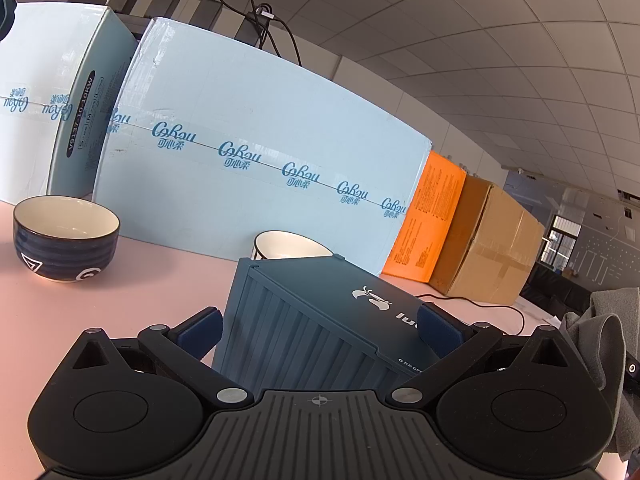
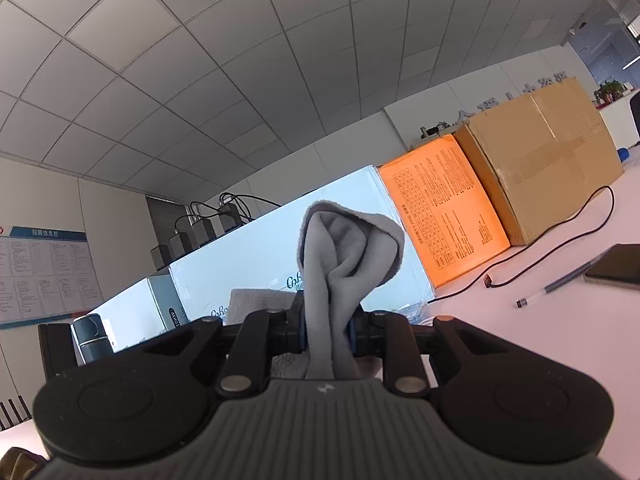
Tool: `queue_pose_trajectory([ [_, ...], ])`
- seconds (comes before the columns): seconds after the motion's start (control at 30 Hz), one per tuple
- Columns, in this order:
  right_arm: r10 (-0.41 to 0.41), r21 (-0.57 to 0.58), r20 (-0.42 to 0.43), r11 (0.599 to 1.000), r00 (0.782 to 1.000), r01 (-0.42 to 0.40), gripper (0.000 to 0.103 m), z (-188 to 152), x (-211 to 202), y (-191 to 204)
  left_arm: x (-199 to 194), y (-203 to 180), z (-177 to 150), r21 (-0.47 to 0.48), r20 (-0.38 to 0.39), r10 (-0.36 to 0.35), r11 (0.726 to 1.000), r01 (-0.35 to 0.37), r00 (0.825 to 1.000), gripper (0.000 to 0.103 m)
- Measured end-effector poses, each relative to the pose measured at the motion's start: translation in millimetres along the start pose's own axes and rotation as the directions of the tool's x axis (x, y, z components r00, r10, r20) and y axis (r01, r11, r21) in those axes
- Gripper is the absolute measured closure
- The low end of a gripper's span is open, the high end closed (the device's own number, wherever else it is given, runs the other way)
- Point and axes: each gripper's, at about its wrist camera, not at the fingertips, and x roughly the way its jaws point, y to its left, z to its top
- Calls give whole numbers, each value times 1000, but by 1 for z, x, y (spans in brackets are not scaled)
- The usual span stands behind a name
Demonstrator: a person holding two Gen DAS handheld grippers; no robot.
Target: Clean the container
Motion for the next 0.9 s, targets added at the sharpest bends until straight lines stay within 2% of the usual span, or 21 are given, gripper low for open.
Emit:
queue_pose_trajectory([
  [0.33,97,-223,-56,969,994,-107,80,-6,-4,37,0,0,0,-1,-1,-1,1000,1,1000,0],
  [0.57,150,-246,-99,954,984,-170,80,-8,-9,56,1,1,1,-9,-4,-7,1000,7,1000,0],
  [0.73,101,-271,-113,954,988,-128,80,-4,-3,53,2,3,1,-7,-4,-6,1000,6,1000,0],
  [0.9,-35,-273,-84,962,996,10,80,2,8,42,2,3,1,-11,-5,-8,1000,8,1000,0],
])
